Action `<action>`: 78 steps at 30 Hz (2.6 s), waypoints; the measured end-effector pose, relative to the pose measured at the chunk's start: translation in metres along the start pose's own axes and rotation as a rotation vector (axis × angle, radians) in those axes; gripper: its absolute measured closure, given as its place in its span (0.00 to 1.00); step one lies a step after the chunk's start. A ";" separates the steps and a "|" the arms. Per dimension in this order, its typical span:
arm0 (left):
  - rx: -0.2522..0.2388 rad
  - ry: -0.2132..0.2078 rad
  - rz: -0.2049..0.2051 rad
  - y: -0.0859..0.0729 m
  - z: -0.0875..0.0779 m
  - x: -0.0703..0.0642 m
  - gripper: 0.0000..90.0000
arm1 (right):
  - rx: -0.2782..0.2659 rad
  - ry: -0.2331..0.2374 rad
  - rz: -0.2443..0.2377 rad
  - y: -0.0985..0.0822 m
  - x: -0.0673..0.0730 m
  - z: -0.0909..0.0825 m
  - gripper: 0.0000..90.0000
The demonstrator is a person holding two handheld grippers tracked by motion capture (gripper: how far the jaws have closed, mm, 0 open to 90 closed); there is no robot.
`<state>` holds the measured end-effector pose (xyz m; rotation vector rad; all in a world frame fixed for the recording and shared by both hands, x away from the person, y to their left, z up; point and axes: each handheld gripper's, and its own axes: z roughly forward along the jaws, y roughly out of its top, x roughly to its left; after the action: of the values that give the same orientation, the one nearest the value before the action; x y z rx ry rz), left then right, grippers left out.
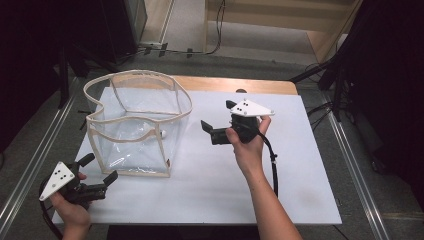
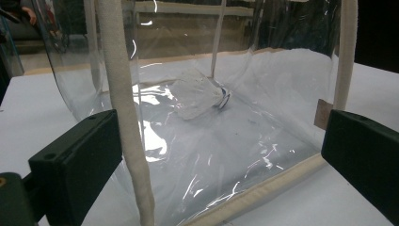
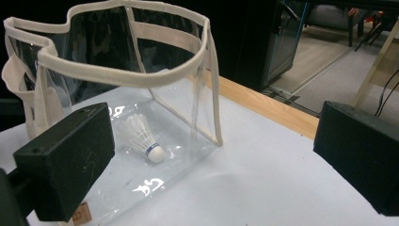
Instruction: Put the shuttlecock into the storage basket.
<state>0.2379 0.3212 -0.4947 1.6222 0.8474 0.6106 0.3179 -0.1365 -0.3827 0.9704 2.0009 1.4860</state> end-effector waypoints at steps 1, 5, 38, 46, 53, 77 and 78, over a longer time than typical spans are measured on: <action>0.000 0.000 0.000 0.000 0.000 0.000 0.00 | 0.000 0.000 0.000 0.000 0.000 0.000 0.00; 0.001 0.001 0.000 0.000 0.000 0.000 0.00 | 0.006 -0.014 0.012 -0.009 -0.005 -0.005 0.00; 0.002 0.001 0.003 0.000 0.000 -0.001 0.00 | 0.042 -0.071 0.051 -0.067 -0.036 -0.047 0.00; 0.006 0.002 0.006 0.000 0.000 -0.001 0.00 | 0.054 -0.088 0.061 -0.083 -0.040 -0.058 0.00; 0.004 0.002 0.006 0.000 0.000 -0.001 0.00 | 0.058 -0.105 0.075 -0.092 -0.045 -0.067 0.00; 0.003 0.004 0.012 0.000 0.000 -0.002 0.00 | 0.080 -0.182 0.110 -0.120 -0.065 -0.101 0.00; 0.003 0.004 0.012 0.000 0.000 -0.002 0.00 | 0.081 -0.186 0.111 -0.122 -0.067 -0.104 0.00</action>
<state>0.2367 0.3201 -0.4946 1.6304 0.8430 0.6214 0.2538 -0.2732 -0.4697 1.2238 1.9127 1.3256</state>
